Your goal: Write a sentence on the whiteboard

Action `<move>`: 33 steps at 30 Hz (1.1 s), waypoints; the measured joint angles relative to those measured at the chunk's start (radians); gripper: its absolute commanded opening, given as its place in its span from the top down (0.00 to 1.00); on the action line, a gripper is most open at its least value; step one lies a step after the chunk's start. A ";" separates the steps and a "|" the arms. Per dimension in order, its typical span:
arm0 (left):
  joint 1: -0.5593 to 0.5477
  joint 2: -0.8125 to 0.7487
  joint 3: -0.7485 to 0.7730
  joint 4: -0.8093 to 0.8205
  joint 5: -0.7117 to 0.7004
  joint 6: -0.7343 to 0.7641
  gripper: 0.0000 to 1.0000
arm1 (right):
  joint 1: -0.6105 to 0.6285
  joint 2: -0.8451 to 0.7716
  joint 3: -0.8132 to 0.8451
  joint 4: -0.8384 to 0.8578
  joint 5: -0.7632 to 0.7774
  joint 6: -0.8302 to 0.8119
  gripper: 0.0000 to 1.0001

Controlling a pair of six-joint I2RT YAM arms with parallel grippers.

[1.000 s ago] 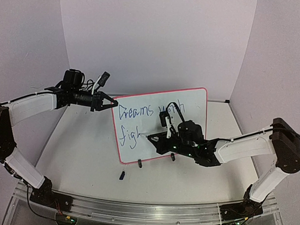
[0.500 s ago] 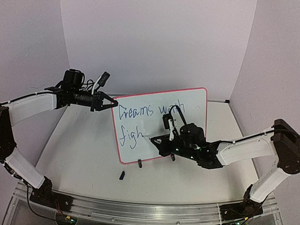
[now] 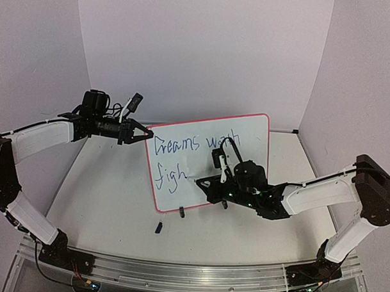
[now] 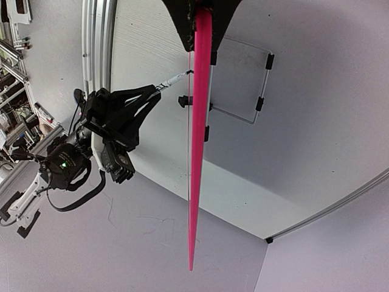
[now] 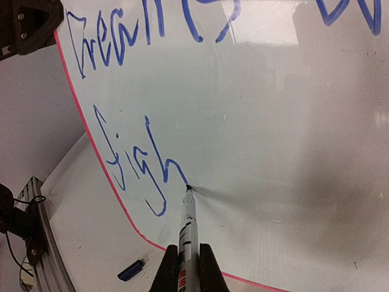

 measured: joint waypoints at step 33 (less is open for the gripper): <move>-0.001 0.000 0.000 0.000 0.000 0.002 1.00 | -0.003 -0.051 0.030 -0.055 -0.002 -0.042 1.00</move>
